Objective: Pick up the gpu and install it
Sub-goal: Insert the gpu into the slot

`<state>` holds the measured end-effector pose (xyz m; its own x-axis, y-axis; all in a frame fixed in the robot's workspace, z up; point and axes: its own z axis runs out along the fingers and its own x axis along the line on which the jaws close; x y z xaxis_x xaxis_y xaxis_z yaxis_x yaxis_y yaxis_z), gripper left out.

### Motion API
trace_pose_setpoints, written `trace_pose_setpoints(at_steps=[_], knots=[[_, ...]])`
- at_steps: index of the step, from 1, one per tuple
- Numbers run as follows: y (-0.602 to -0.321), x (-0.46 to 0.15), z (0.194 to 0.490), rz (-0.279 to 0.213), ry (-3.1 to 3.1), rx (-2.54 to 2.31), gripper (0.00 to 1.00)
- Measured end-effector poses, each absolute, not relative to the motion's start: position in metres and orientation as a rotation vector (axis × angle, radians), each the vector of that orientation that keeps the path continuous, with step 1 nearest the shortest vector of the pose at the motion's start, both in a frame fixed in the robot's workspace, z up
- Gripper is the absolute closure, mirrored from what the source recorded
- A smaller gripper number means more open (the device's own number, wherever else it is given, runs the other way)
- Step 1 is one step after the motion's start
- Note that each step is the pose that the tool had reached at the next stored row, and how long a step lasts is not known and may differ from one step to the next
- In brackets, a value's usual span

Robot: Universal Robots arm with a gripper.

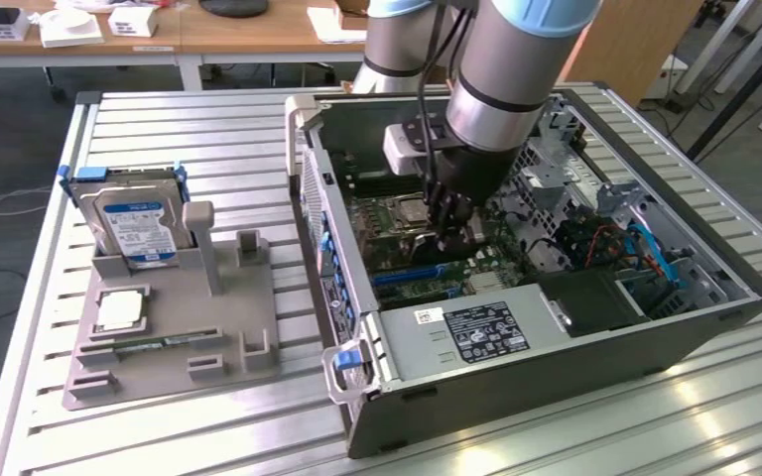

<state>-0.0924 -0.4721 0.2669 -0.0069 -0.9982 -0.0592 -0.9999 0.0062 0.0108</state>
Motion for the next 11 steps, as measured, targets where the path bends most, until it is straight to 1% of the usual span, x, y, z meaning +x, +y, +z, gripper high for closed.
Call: trace_pose_setpoints(at_steps=[11], knots=[[-0.4721, -0.0932, 0.2646, 0.077, 2.204, -2.189, 0.73]])
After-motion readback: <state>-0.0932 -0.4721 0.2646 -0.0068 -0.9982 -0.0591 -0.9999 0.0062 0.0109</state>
